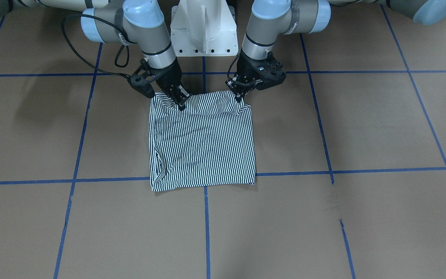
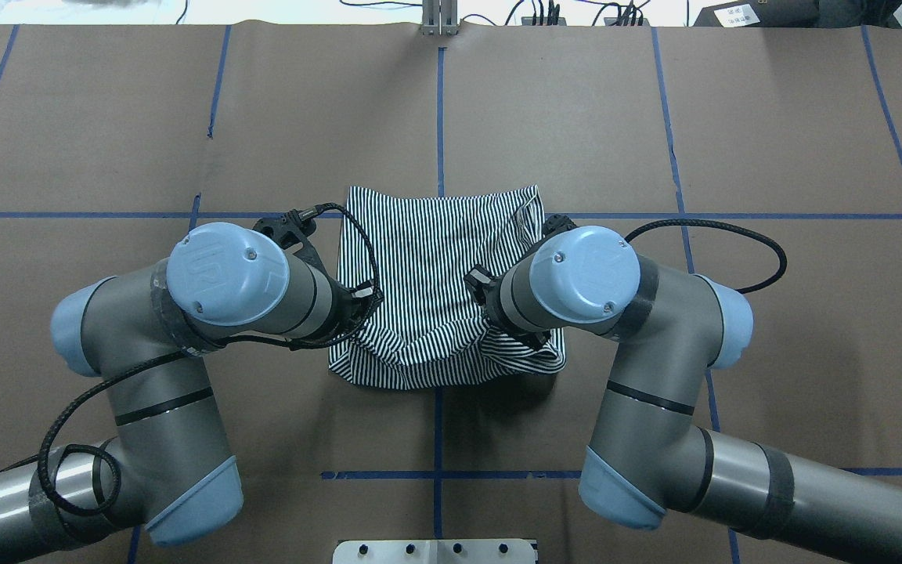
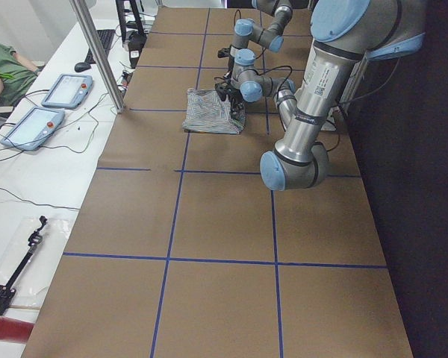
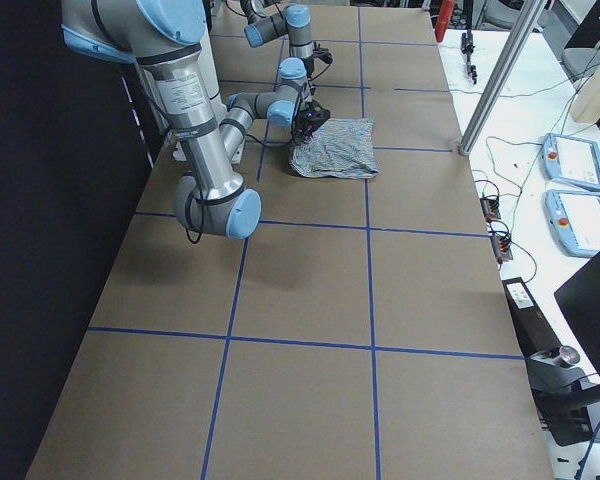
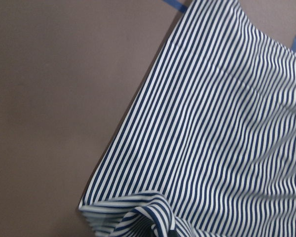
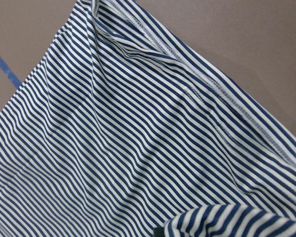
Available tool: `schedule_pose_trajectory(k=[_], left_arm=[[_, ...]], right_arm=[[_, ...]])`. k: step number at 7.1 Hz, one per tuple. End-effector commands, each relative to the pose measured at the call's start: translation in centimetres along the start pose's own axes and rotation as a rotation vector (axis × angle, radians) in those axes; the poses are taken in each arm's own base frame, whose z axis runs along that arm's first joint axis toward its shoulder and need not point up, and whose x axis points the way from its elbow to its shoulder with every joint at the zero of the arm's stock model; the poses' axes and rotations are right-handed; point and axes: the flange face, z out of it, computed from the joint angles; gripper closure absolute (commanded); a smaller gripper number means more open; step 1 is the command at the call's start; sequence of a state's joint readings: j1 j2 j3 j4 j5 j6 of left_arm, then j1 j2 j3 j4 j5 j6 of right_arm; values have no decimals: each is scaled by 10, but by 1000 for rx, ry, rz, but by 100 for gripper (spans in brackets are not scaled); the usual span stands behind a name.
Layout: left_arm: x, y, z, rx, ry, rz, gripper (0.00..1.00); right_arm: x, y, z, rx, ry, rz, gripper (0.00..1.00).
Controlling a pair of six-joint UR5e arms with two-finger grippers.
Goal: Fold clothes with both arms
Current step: 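Lift the near edge with both grippers and fold it away over the shirt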
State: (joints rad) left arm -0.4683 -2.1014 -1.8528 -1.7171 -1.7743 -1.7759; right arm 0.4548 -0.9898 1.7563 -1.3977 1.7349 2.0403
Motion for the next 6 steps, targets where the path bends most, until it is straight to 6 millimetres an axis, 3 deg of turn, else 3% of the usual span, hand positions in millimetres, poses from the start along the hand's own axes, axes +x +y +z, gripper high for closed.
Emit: schedule_pose_trajectory(k=[1,2,3,4,5,6], left_arm=[[2,-20,4,23,8,-20,100],[10,-45,6,54,9,-41,100],[32,-93,15,109,26,-82,100],[42,-143,54,151,18,-101,2],[38,-177,66,178,36,-49,0],[36,-217,43,219,52,-52,0]], right_arm=[[-32,-29,15,38,-14,1,100],[-44,-49,11,62,-30,11,100],[-66,-63,29,92,-4,-78,100],[-105,-94,48,127,-23,-80,87],[-120,-122,80,168,-49,-103,1],[-127,-161,71,211,-51,-154,0]])
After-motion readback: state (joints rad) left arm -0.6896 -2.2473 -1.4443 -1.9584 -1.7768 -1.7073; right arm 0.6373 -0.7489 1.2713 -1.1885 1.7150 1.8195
